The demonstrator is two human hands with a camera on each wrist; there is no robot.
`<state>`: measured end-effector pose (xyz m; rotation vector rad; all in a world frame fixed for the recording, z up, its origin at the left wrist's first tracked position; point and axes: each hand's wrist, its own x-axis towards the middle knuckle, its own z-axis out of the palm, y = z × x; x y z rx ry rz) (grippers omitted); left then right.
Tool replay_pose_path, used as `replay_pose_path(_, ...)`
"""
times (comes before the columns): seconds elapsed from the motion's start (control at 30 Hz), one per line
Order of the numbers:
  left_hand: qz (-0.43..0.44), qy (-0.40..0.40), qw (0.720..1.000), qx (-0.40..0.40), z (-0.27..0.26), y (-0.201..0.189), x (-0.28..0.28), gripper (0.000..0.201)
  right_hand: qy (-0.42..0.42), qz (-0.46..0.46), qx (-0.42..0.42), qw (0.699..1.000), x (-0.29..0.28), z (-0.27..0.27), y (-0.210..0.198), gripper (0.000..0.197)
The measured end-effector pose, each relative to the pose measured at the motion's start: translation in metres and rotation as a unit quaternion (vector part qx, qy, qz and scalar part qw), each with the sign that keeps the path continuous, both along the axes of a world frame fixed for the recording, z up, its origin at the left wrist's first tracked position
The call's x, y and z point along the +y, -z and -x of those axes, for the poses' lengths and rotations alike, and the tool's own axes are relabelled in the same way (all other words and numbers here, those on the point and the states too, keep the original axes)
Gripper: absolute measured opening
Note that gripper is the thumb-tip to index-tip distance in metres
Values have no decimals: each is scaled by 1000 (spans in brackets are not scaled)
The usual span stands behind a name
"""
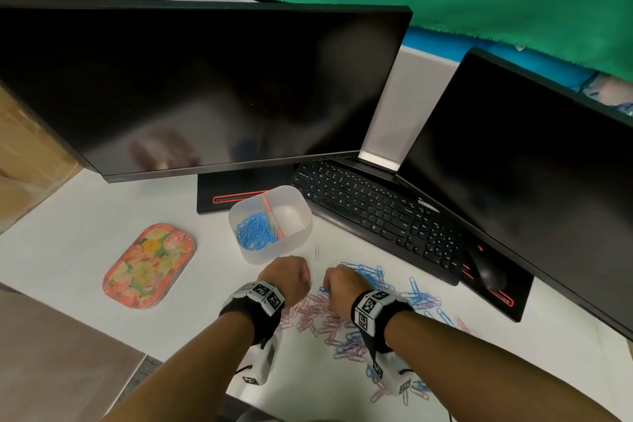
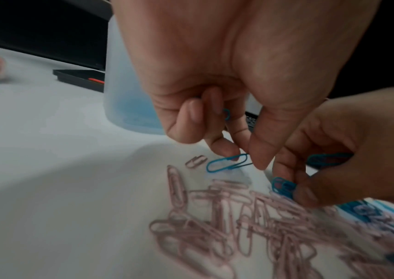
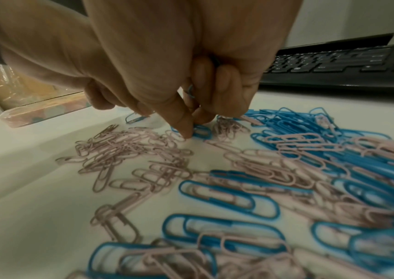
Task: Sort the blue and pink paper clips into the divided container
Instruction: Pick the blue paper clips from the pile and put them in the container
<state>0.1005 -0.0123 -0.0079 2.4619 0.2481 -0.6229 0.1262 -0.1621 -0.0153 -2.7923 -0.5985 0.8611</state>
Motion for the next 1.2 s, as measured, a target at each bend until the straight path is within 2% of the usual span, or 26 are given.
replay_pose_path(0.13,92,-58,994,-30,2,-9,2,14,9,-19,-10,1000,-3,1,-1,19)
replay_pose_path(0.23,211,-121,970,-23,4,-17,6,8,69,-75,-6,995,-7,0,-7,14)
replay_pose_path(0.3,311,-165,936,-18,5,-28,7,16,154,-142,34,977,-7,-4,-13,14)
replay_pose_path(0.37,396,-230,889,-8,5,-40,10,27,229,-222,121,940,-3,-9,-24,13)
replay_pose_path(0.43,471,-301,829,-10,4,-51,17,32,298,-310,233,872,4,-12,-37,13)
replay_pose_path(0.5,507,-363,781,-22,1,-60,29,29,340,-380,301,806,14,-14,-49,10)
replay_pose_path(0.53,507,-391,767,-29,-2,-65,35,27,346,-397,314,790,20,-16,-54,8)
replay_pose_path(0.6,498,-442,744,-52,-7,-73,47,23,345,-412,321,780,35,-20,-65,5)
replay_pose_path(0.67,495,-479,721,-72,-11,-79,57,18,329,-409,316,790,54,-26,-75,5)
replay_pose_path(0.7,487,-489,719,-76,-13,-80,61,15,319,-402,309,801,63,-30,-80,6)
replay_pose_path(0.8,451,-499,736,-80,-18,-78,68,9,296,-365,273,839,89,-39,-91,9)
replay_pose_path(0.9,441,-499,739,-100,-20,-79,68,11,272,-313,235,879,111,-47,-94,12)
replay_pose_path(0.97,427,-494,748,-117,-19,-80,68,12,275,-301,230,884,123,-50,-95,23)
replay_pose_path(1.03,402,-488,765,-124,-18,-78,69,9,287,-305,238,876,129,-53,-97,29)
replay_pose_path(1.1,380,-475,783,-132,-18,-76,71,19,287,-310,246,872,131,-54,-101,18)
replay_pose_path(1.13,368,-462,796,-135,-17,-75,71,19,272,-308,239,880,129,-56,-100,14)
replay_pose_path(1.2,342,-424,827,-142,-15,-75,69,15,215,-293,211,908,122,-60,-100,15)
